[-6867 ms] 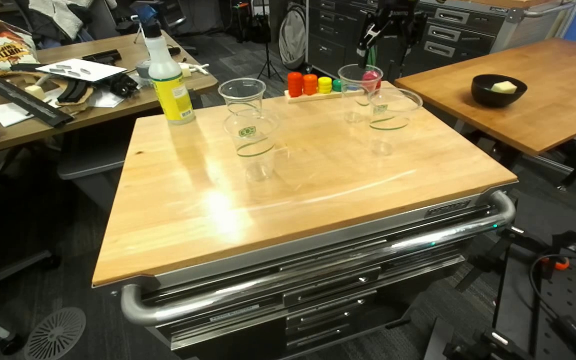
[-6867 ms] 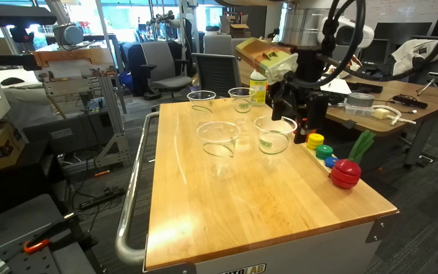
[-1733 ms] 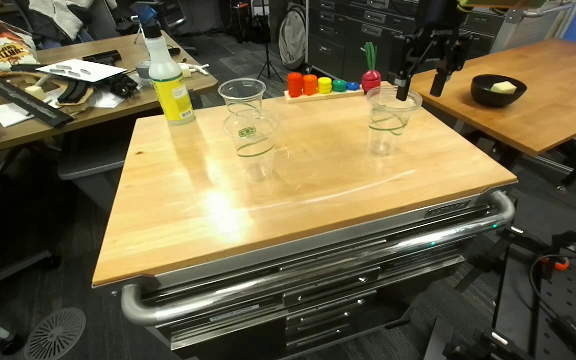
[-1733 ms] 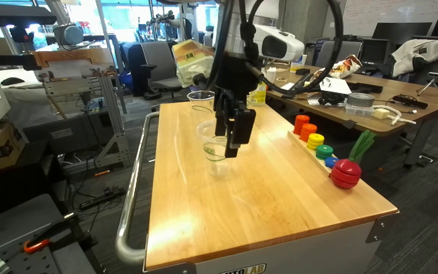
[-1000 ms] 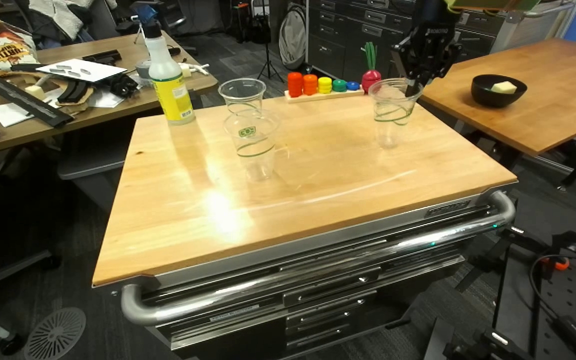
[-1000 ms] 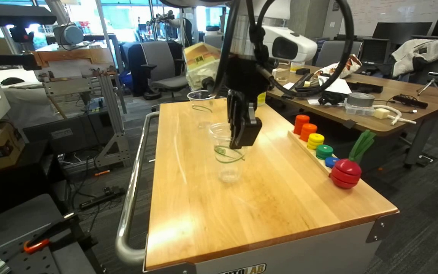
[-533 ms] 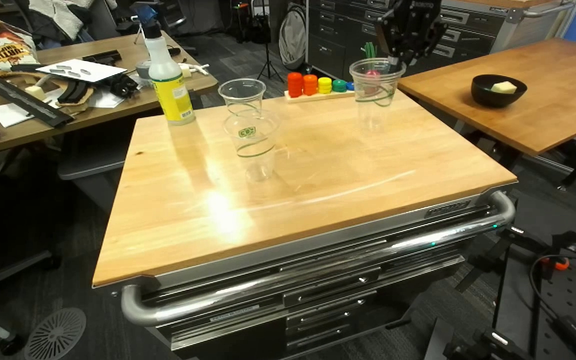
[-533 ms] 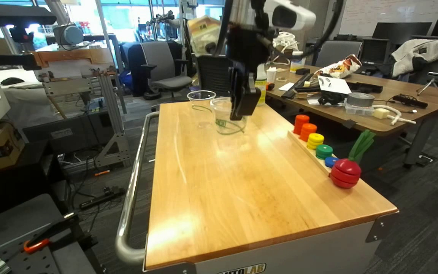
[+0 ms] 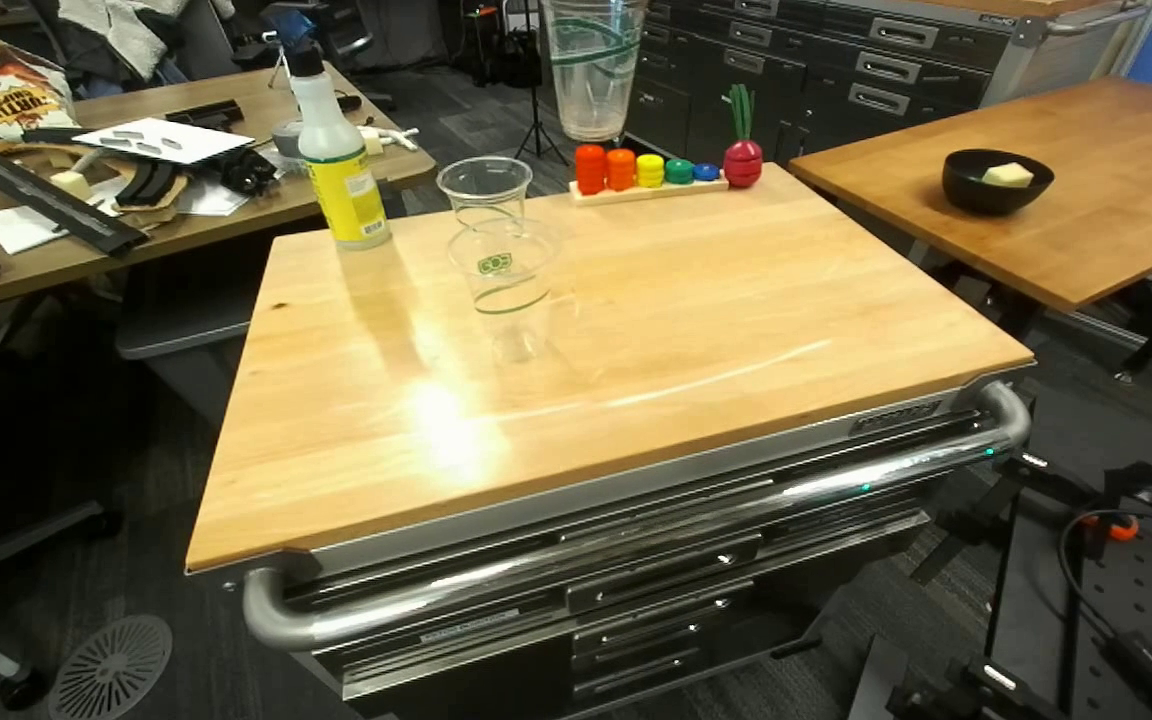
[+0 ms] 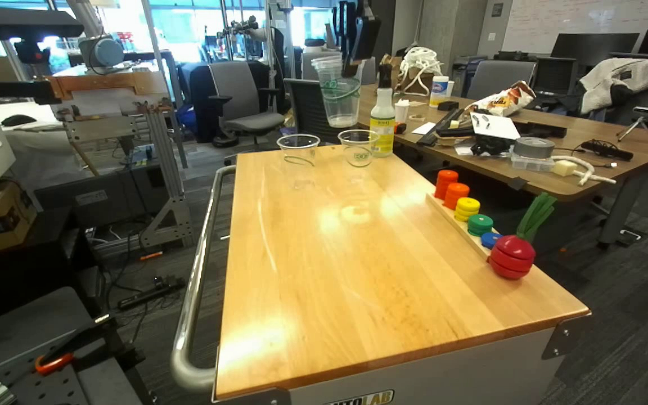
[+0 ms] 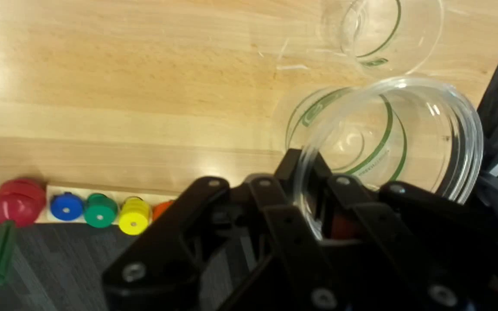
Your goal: Stack all four cups together
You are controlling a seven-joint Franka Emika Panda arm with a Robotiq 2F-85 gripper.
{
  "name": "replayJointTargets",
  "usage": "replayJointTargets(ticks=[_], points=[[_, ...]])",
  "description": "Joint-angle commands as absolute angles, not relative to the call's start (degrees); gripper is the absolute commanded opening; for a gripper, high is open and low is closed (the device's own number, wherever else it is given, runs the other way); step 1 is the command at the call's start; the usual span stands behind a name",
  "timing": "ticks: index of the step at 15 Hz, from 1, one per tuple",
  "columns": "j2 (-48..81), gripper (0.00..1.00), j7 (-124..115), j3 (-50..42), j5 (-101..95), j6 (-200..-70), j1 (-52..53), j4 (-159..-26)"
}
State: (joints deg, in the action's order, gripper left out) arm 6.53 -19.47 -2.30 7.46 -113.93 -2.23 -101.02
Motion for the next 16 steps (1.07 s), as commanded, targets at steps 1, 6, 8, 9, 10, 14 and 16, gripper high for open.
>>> replayJointTargets(ticks=[1,6,8,9,10,14,16], points=[[17.9,0.02,-19.5,-1.7,5.1,-112.3,-0.8,-86.8],[29.6,0.02,-19.6,-2.0,5.0,-110.6,0.1,-73.2],[33.2,0.02,-19.6,-1.9,5.4,-109.8,0.1,-68.1],[34.7,0.02,-19.5,-2.0,5.2,-109.0,0.1,-65.5],[36.0,0.02,-19.6,-2.1,4.9,-108.4,0.2,-63.6],[38.6,0.02,-19.0,-2.0,5.3,-104.2,-0.2,-58.9],[38.6,0.02,-18.4,-1.8,5.4,-102.2,-0.3,-58.3]])
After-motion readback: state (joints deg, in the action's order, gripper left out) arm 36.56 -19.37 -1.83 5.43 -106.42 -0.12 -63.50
